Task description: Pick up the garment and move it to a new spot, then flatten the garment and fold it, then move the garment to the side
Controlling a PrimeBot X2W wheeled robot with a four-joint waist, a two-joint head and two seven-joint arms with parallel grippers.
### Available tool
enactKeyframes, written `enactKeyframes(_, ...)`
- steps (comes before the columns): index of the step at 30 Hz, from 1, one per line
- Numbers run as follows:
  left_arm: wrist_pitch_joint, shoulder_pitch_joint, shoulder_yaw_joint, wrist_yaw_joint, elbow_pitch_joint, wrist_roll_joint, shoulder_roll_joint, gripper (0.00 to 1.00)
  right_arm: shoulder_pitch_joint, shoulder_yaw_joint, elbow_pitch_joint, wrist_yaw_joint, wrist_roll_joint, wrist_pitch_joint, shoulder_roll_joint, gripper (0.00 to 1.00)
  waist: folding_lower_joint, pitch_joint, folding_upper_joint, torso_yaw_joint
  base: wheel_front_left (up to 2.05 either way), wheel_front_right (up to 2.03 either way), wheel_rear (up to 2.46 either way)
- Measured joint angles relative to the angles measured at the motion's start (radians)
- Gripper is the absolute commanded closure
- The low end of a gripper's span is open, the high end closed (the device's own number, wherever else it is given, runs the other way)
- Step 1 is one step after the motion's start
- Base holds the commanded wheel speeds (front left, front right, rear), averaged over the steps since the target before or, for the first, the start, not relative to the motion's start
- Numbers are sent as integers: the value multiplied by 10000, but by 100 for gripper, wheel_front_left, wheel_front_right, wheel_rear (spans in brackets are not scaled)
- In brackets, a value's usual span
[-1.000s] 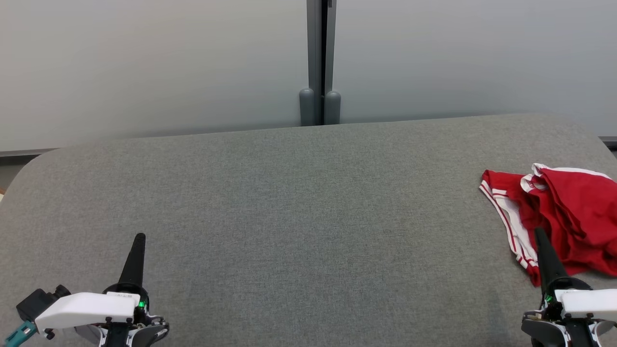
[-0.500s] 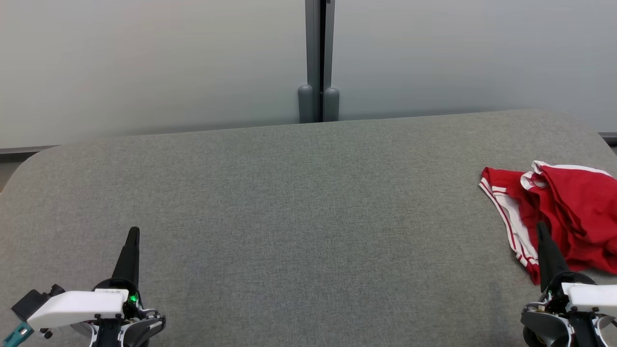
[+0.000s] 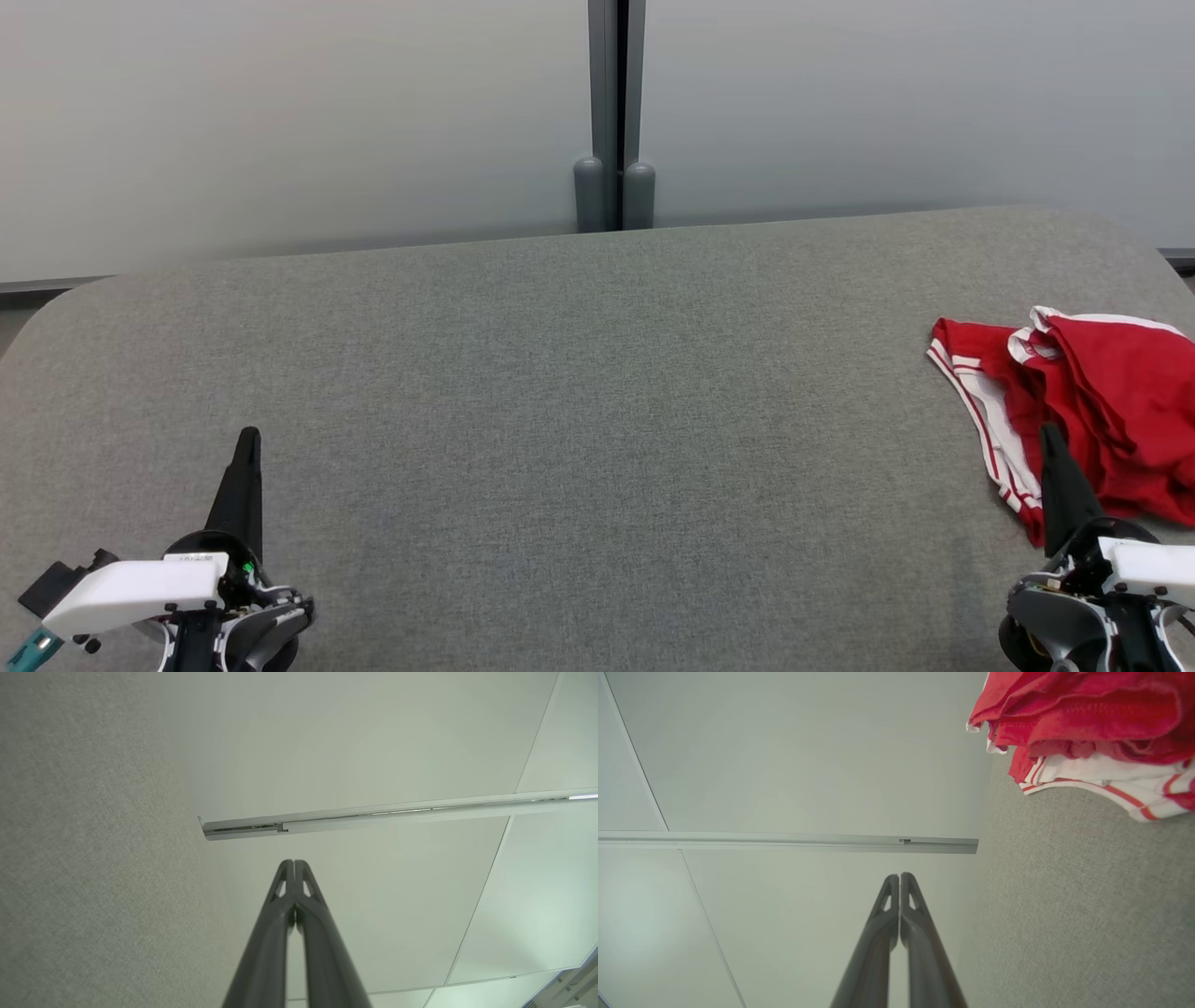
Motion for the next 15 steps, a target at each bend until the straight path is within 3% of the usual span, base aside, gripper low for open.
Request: enactKeyframes(15,73,-102,94,-67,12,-224,-33,100,-35,-15,58,0,255,2,10,100,0,27,0,-11,0,0,0)
